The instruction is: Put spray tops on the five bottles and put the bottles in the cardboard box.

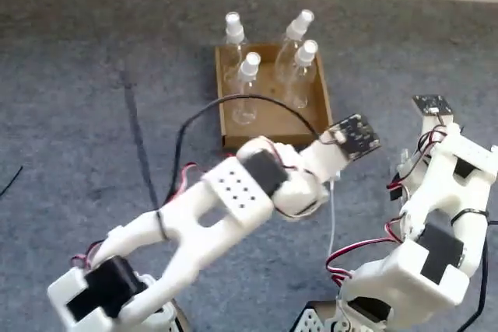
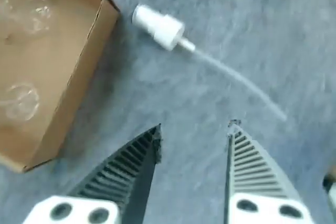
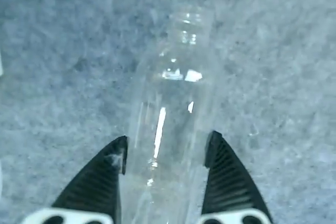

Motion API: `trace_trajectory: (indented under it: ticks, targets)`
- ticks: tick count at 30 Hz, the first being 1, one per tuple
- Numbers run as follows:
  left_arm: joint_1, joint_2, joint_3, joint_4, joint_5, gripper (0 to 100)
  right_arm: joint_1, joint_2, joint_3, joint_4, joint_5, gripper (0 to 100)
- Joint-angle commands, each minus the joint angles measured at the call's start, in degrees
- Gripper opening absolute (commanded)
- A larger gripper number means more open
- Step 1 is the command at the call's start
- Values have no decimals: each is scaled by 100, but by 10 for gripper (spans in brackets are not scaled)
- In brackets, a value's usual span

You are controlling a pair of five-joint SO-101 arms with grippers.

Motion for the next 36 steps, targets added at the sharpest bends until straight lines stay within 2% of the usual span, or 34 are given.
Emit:
trace_trajectory:
  ticks: [1,3,8,15,22,26,36]
  targets:
    - [-4,303,-277,-1178,1284,183,-22,-48,-259,-92,18,9]
    - [-40,409,-277,-1591,1776,183,66,-48,-268,-92,18,9]
    - [-40,884,-224,-2092,2356,183,198,-48,-268,-110,35,8]
    - [-277,2149,-743,-2215,2453,183,163,-48,-268,-101,53,6]
    - [-567,3275,-2026,-2171,2453,201,180,-40,-259,-101,53,5]
    - [-567,3855,-2791,-1908,2435,249,171,-40,-259,-101,53,5]
    - [-558,5385,-4796,-563,2444,223,189,-48,-268,-101,53,5]
